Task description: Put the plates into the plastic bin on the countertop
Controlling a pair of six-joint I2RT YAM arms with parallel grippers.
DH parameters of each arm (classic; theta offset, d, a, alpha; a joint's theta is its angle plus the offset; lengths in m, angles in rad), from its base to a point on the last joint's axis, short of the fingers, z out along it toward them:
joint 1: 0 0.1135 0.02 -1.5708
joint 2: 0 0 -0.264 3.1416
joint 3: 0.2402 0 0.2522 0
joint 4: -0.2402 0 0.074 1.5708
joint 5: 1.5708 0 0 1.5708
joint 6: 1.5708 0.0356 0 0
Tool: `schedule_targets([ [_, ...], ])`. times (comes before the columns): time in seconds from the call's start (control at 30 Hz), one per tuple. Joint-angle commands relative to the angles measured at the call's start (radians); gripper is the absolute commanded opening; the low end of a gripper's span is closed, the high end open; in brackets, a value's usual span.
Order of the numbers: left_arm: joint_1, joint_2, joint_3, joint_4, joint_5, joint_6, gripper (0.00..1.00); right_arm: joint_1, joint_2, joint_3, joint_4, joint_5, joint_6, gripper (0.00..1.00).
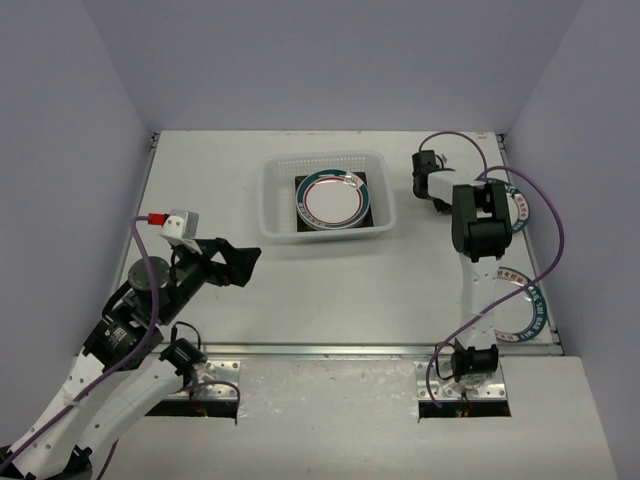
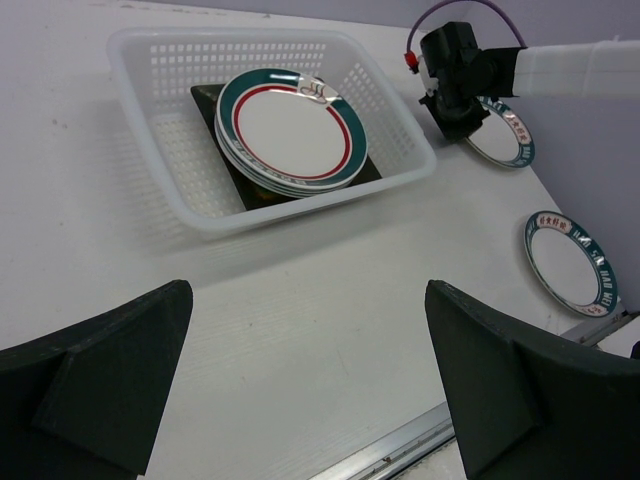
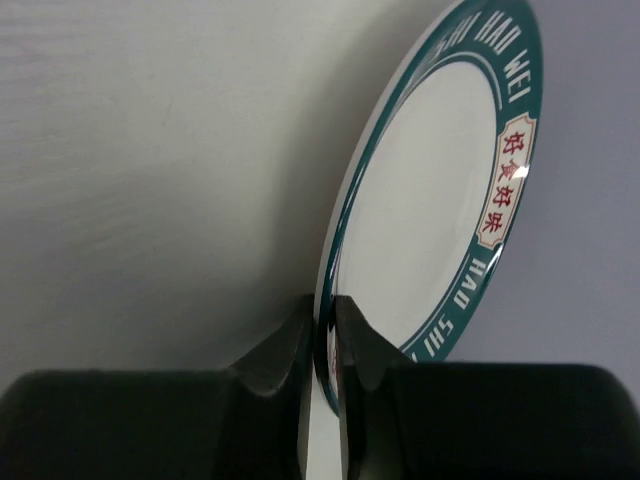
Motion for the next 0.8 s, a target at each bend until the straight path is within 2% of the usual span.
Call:
schedule_targets([
  [0.0,-0.004,-0.007,-0.002,0.045,0.01,0.019,1.0,-0.015,0.065,-0.008,-0.033,-0.092,0.051,0.0],
  [0.13,-0.004,-0.006,-0.002,0.045,0.013,0.019,1.0,0.024,-0.013,-0.045,0.002,-0.106,0.019,0.0],
  [0.3,-0.004,0.0,-0.002,0.045,0.012,0.019,1.0,0.135,-0.188,-0.146,0.2,-0.041,-0.123,0.0],
  [0.4,-0.004,0.005,-0.004,0.046,0.01,0.019,1.0,0.185,-0.273,-0.136,0.202,-0.019,-0.151,0.0],
  [0.47,-0.004,0.015,-0.004,0.045,0.011,0.019,1.0,0.205,-0.349,-0.09,0.143,0.009,-0.148,0.0],
  [0.57,-0.004,0.025,-0.004,0.045,0.014,0.019,1.0,0.221,-0.393,-0.052,0.131,0.076,-0.197,0.0],
  [0.77,-0.004,0.028,-0.005,0.043,0.007,0.018,1.0,0.274,-0.516,-0.083,0.154,0.084,-0.254,0.0],
])
